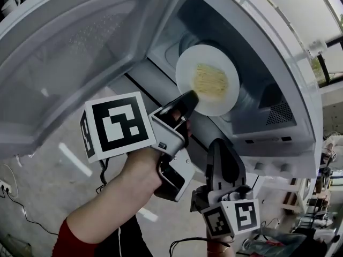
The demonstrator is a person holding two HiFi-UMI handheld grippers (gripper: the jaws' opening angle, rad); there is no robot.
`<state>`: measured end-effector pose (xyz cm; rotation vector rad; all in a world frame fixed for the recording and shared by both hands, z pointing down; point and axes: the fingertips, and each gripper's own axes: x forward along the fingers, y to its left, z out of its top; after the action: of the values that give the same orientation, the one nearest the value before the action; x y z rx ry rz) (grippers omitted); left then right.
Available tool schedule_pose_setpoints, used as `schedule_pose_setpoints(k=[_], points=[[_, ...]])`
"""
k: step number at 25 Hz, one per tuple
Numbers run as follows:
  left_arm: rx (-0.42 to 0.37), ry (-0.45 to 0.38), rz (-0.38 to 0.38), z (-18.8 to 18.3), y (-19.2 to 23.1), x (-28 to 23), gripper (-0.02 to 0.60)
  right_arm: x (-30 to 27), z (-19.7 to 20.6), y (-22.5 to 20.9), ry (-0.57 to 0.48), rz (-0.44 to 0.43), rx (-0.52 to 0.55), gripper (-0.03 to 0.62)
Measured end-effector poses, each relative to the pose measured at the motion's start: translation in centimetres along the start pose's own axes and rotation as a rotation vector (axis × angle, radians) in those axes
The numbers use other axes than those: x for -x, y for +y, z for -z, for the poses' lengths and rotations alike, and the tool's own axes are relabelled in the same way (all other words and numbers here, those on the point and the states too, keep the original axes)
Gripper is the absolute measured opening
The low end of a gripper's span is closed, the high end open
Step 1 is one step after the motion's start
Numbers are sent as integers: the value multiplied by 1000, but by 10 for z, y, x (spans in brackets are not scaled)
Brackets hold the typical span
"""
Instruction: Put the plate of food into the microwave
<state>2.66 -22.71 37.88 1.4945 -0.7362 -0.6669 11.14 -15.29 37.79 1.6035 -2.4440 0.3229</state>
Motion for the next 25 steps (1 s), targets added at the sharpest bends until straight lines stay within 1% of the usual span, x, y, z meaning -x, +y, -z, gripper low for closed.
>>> schedule_pose_setpoints(k=[5,8,11,15,20,25], points=[[-3,7,7,-1,-2,-19,21,-7,0,-4,-15,17,1,12],[-3,29,13,-4,-7,-31,21,-12,-4,-5,-28,18,-2,12],[-25,45,-2,-9,-9,-43,21,-15,-8,-4,-38,21,-2,12],[-21,62,-18,-15,-13,-58,21,-16,-9,-3,-27,18,0,12],[-92,88,-69,-22,-20,-77,22,-12,-14,-6,-22,23,-9,12],[-142,145,-145,-20,-13,-93,22,-10,-24,-13,-27,31,-16,12]])
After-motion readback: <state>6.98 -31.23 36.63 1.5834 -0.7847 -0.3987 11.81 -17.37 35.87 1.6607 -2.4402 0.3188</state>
